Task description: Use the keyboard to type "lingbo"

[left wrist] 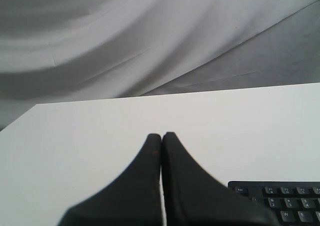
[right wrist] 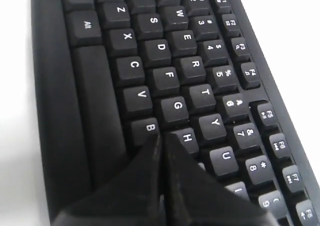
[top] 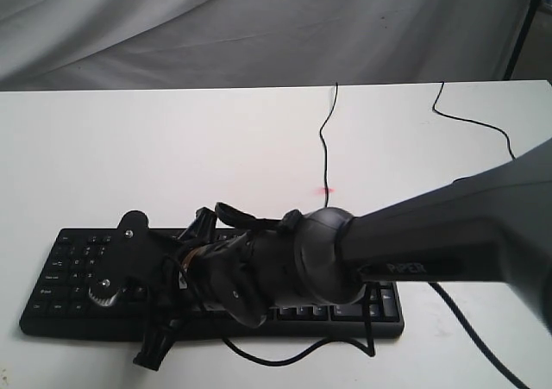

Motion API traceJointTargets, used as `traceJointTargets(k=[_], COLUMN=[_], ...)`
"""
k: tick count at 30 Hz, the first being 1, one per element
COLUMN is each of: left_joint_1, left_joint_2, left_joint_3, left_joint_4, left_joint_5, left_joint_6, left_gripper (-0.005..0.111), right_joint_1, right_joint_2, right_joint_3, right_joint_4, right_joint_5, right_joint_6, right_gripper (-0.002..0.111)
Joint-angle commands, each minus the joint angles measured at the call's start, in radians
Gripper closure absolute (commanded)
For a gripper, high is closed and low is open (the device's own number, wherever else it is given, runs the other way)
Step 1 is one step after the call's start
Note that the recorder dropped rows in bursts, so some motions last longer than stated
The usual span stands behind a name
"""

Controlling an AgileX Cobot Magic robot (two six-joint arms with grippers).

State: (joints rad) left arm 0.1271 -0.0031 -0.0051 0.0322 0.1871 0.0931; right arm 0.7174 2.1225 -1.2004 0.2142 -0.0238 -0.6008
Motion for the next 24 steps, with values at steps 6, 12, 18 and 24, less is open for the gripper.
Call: traceJointTargets(k=[6, 12, 18, 24], left_joint_1=[-0.004, -0.004, -0.004, -0.004], left_joint_2=[0.003, 0.003, 0.003, 0.003], left_joint_3=[0.005, 0.005, 0.005, 0.005], left_joint_4=[-0.001, -0.001, -0.001, -0.001], left_joint_5=[-0.004, -0.004, -0.004, -0.004], left_joint_6=[-0.003, -0.003, -0.003, -0.003], left_gripper=[0.106, 0.106, 0.106, 0.106], right_joint_1=[0.002, 0.002, 0.000, -0.014], right_joint_2=[0.001, 0.048, 0.060, 0.068], right_joint_3=[-0.139, -0.199, -0.199, -0.199], right_joint_4=[-0.029, -0.032, -0.039, -0.042], right_joint_5=[0.103, 0.107, 0.107, 0.111], right_joint_6=[-0.005, -0.005, -0.005, -0.005], right_gripper=[0.108, 0.108, 0.108, 0.108])
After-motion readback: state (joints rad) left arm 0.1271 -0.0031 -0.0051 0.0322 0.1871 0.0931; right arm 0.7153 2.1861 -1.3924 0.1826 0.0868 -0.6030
